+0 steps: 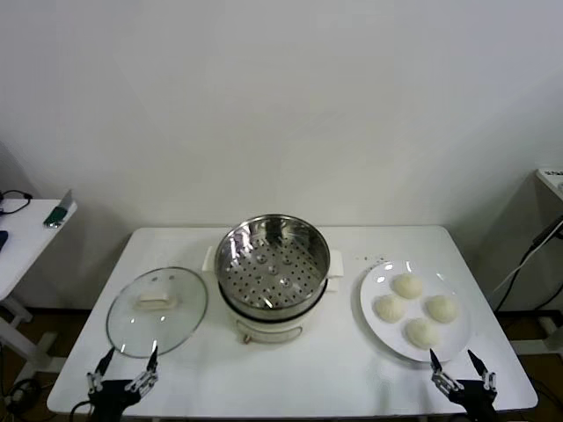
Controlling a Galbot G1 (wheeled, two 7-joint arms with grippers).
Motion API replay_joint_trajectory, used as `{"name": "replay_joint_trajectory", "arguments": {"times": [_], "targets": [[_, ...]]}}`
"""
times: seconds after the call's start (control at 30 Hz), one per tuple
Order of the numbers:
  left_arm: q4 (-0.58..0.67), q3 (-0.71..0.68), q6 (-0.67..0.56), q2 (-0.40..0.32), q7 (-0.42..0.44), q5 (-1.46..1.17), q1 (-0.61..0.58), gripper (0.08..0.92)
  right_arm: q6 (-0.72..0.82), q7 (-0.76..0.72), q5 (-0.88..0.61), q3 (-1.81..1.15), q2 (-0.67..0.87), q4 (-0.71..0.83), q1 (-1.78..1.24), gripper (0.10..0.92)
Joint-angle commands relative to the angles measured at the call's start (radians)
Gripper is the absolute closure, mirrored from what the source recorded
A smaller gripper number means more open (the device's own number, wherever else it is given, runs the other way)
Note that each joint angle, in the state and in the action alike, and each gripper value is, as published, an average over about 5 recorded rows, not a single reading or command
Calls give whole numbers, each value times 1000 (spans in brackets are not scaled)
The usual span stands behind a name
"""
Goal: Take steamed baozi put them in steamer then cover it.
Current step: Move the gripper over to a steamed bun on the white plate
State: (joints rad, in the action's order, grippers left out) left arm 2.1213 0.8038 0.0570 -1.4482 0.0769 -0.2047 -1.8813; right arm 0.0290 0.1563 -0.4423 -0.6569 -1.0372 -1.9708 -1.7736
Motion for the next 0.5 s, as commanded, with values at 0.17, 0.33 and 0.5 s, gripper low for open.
{"name": "replay_joint_trajectory", "arguments": {"times": [0.17, 0.33, 0.5], "targets": [[20, -4, 2, 3, 0, -1, 5, 177, 356, -52, 98, 141, 177, 102, 568, 203], [30, -6, 0, 4, 0, 0, 7, 177, 448, -247, 106, 383, 366, 248, 873, 203], [31, -7, -1, 2, 1, 1, 13, 177, 461, -562, 183, 664, 563, 322, 1099, 203]]}}
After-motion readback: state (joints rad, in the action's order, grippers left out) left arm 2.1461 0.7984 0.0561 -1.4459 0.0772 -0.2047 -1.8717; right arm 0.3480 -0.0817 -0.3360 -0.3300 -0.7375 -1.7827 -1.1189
